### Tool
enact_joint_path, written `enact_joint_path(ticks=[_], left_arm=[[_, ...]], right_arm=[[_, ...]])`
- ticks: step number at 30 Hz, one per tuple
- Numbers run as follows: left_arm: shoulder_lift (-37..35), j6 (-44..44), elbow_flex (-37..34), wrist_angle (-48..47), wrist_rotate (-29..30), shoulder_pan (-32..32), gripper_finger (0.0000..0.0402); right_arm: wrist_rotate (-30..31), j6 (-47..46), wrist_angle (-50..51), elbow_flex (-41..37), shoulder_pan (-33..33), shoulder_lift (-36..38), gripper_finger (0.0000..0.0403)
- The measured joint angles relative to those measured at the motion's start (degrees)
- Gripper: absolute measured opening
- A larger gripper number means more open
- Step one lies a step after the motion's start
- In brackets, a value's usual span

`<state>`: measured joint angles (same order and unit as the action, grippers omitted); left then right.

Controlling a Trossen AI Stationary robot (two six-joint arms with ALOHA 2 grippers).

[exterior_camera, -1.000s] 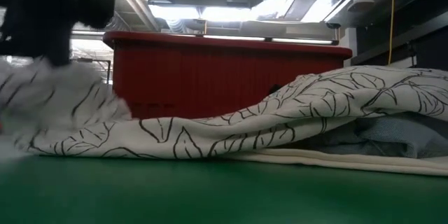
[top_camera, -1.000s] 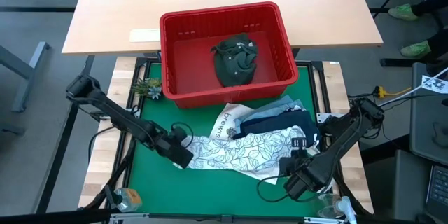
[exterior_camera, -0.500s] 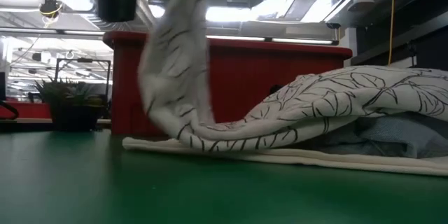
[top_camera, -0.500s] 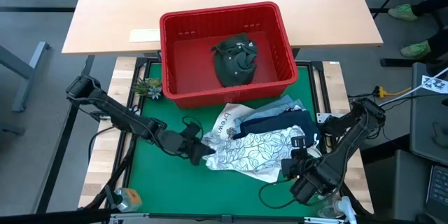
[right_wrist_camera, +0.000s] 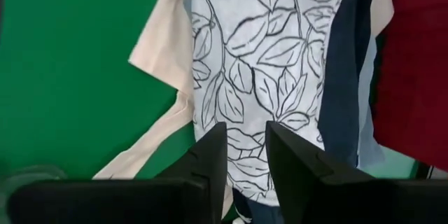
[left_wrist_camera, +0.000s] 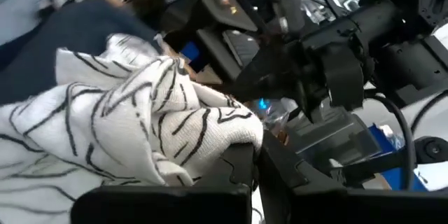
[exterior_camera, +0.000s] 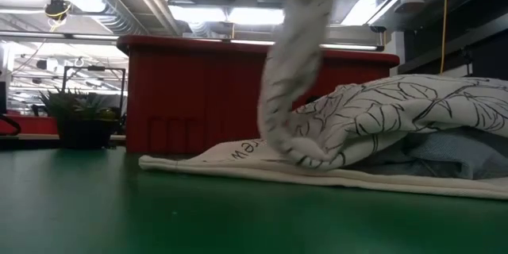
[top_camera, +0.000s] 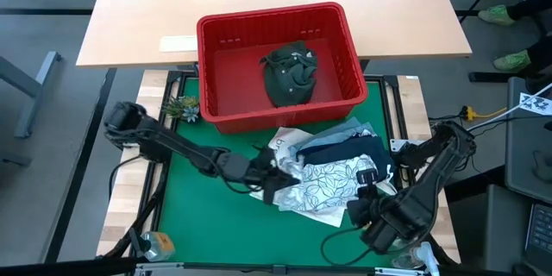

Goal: Fold laundry
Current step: Fold the patterned white shirt

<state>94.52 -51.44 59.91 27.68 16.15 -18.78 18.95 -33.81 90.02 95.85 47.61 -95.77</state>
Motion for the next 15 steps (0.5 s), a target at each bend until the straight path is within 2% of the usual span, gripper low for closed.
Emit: enact_joint_path(ticks=[6, 15], left_arm=[[8.6, 5.2, 11.5, 0.0, -4.4, 2.3, 0.0], [21.5, 5.6, 25.9, -0.2, -11.5, 5.2, 0.0]], right_arm=[[0.0, 3.1, 0.0, 3.4, 0.0, 0.0, 0.0099], [0.1, 5.6, 0.0, 8.1, 0.0, 3.6, 0.0099]])
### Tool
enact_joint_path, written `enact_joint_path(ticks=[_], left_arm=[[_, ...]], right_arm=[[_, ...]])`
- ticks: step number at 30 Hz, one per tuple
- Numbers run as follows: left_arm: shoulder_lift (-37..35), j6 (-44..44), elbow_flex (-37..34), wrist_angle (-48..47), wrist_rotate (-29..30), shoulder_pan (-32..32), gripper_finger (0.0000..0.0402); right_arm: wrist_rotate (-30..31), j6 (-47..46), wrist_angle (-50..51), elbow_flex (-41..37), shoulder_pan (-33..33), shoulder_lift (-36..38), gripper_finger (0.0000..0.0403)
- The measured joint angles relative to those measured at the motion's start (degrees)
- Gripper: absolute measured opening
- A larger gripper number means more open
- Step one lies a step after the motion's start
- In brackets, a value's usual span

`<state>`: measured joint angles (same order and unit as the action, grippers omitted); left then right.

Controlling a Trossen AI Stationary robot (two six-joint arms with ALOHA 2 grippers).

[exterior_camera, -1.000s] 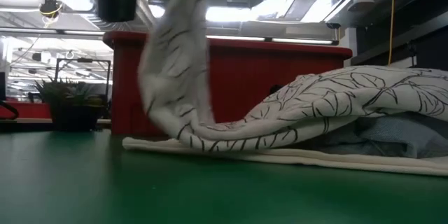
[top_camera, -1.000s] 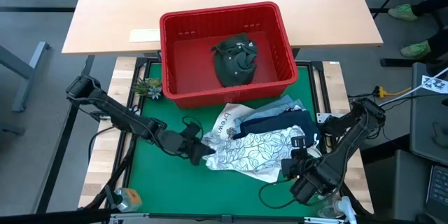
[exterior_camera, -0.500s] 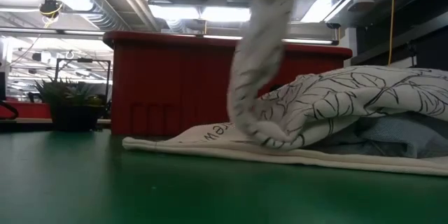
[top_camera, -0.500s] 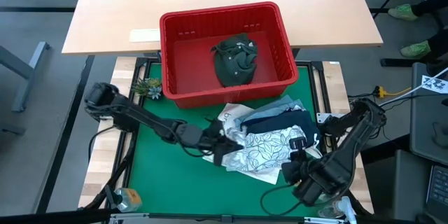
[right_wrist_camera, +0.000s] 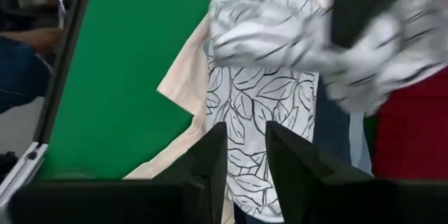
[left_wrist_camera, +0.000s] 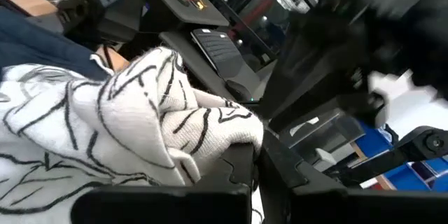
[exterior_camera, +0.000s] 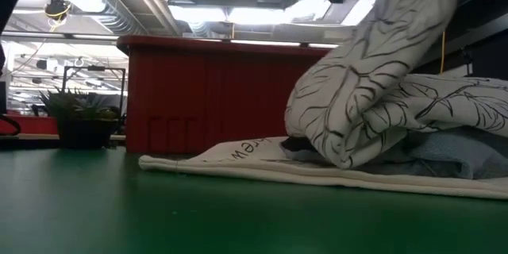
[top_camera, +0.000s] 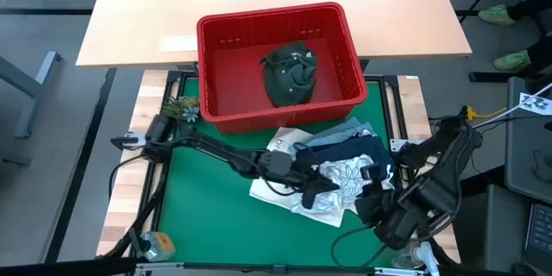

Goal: Fold laundry
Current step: Fold the patterned white shirt

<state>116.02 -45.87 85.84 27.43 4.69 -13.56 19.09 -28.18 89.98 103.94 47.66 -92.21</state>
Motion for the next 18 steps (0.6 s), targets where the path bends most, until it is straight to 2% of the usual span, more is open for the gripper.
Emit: enact_joint_path(ticks=[8, 18], left_arm=[[8.0, 0.4, 9.3, 0.0, -1.4, 1.4, 0.0], [14.6, 1.6, 14.2, 0.2, 0.1, 1.7, 0.0]], right_arm=[[3.5, 0.0, 0.1, 0.0, 0.0, 5.3, 0.0099], [5.3, 0.2, 0.0, 0.0, -0.1, 7.0, 0.0099]])
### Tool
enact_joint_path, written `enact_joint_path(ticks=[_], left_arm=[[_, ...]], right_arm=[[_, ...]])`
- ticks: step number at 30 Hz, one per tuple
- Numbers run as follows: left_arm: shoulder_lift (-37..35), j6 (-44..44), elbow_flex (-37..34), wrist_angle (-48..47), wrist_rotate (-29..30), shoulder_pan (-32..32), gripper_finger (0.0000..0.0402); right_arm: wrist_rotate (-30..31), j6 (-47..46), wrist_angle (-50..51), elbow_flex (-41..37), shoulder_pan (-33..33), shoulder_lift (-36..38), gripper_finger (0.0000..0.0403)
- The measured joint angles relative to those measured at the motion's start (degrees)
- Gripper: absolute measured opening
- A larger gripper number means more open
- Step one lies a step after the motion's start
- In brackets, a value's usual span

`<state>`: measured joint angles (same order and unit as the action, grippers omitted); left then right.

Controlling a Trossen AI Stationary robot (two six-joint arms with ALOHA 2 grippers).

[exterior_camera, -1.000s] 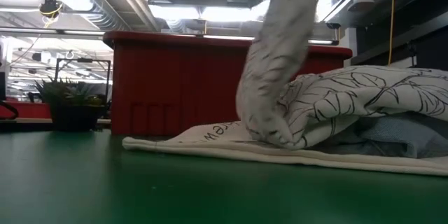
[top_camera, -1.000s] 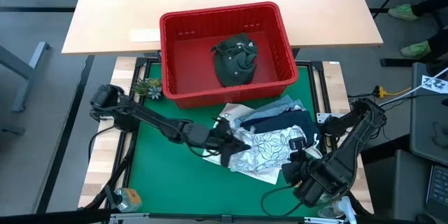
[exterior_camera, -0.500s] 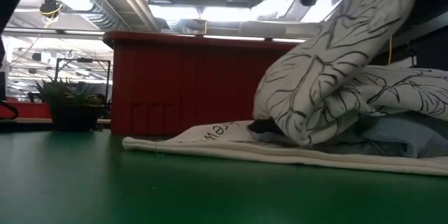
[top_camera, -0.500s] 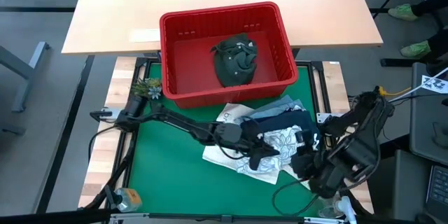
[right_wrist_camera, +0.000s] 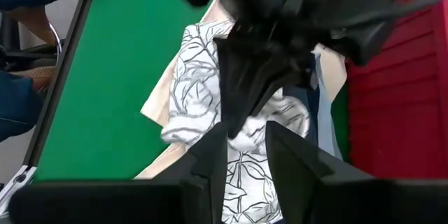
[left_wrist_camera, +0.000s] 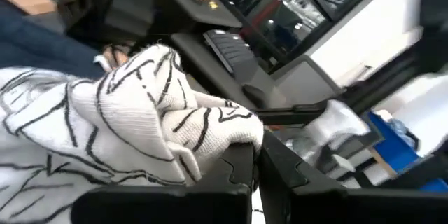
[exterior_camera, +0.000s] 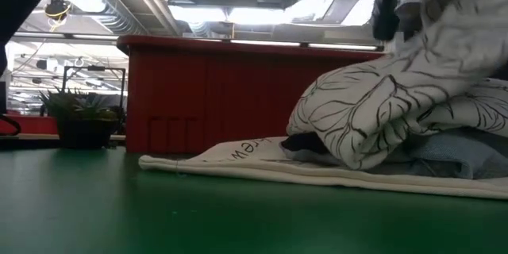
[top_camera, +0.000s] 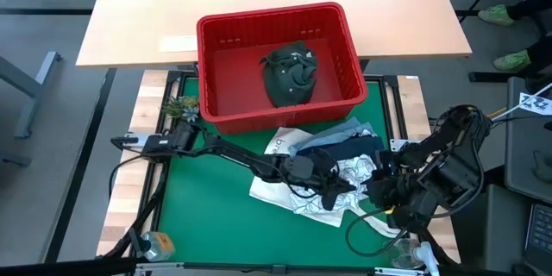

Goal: Fold laundry
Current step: Fold the patterned white shirt

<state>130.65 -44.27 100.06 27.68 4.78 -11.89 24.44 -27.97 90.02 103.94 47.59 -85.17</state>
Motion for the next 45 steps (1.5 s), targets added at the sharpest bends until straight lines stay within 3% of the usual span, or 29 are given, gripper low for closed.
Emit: enact_joint_path(ticks=[16, 26, 38, 45], left_arm=[[6.8, 0.1, 2.2, 0.0, 6.0, 0.8, 0.001], [6.8, 7.5, 2.2, 0.5, 7.8, 0.7, 0.0016], [6.7, 18.4, 2.2, 0.7, 6.6, 0.8, 0.0142], [4.1, 30.5, 2.2, 0.0, 6.4, 0.8, 0.016]], right_arm=[[0.1, 0.0, 0.0, -0.1, 0.0, 0.0, 0.0099], [0.1, 0.0, 0.0, -0.1, 0.0, -0.1, 0.0099], [0.1, -0.3, 0.0, -0.1, 0.0, -0.1, 0.0099], [1.0, -5.0, 0.0, -2.2, 0.0, -0.1, 0.0099]])
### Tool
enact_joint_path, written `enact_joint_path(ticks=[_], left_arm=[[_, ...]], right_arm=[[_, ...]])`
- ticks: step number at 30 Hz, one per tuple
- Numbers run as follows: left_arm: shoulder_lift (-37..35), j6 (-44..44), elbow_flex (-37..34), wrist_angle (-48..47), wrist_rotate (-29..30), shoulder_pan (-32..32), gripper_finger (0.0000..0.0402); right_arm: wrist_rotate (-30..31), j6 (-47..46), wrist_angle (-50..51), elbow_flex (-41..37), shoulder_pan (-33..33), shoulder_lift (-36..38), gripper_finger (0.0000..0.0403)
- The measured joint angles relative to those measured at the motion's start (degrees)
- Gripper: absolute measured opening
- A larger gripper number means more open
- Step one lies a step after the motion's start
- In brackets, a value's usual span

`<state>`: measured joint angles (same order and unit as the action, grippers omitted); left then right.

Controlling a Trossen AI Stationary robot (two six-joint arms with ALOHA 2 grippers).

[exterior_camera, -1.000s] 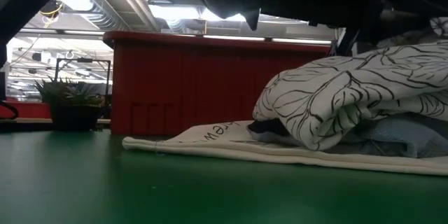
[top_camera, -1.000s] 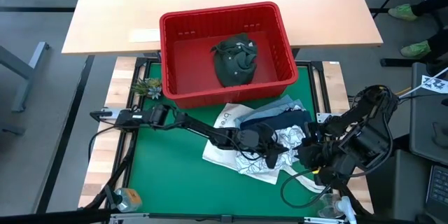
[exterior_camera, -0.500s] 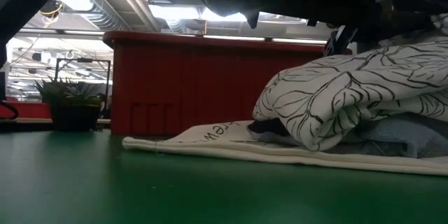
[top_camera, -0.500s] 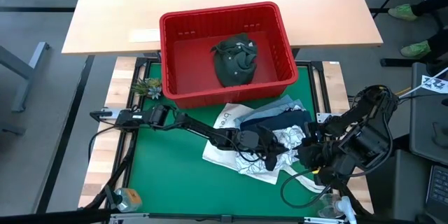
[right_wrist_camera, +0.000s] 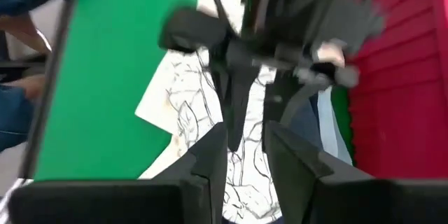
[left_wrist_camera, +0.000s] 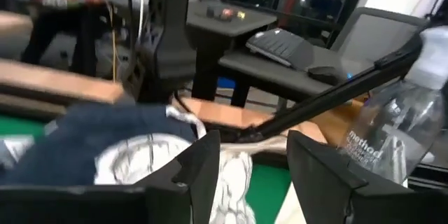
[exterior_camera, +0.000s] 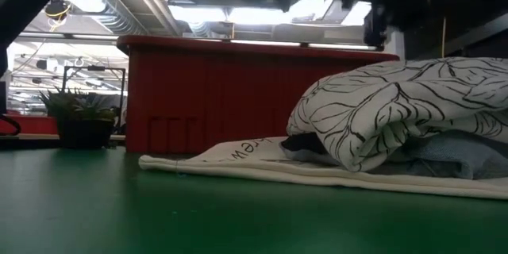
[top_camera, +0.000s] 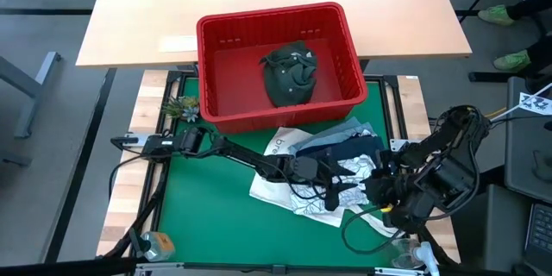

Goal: Fold laundry
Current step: Fold the patterned white shirt

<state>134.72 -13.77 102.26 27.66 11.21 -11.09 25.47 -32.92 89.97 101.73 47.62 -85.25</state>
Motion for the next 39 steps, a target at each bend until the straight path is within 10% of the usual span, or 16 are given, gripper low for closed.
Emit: enact_joint_path(ticks=[19, 39], left_arm=[[-12.8, 0.5, 0.0, -48.5, -5.8, -2.7, 0.0118], [-12.4, -1.6, 0.0, -59.6, -0.6, -4.8, 0.0104]], right_arm=[[-5.0, -4.0, -16.1, -28.3, 0.0, 0.0, 0.0099], [-15.0, -10.7, -15.7, -45.3, 0.0, 0.0, 0.0099]])
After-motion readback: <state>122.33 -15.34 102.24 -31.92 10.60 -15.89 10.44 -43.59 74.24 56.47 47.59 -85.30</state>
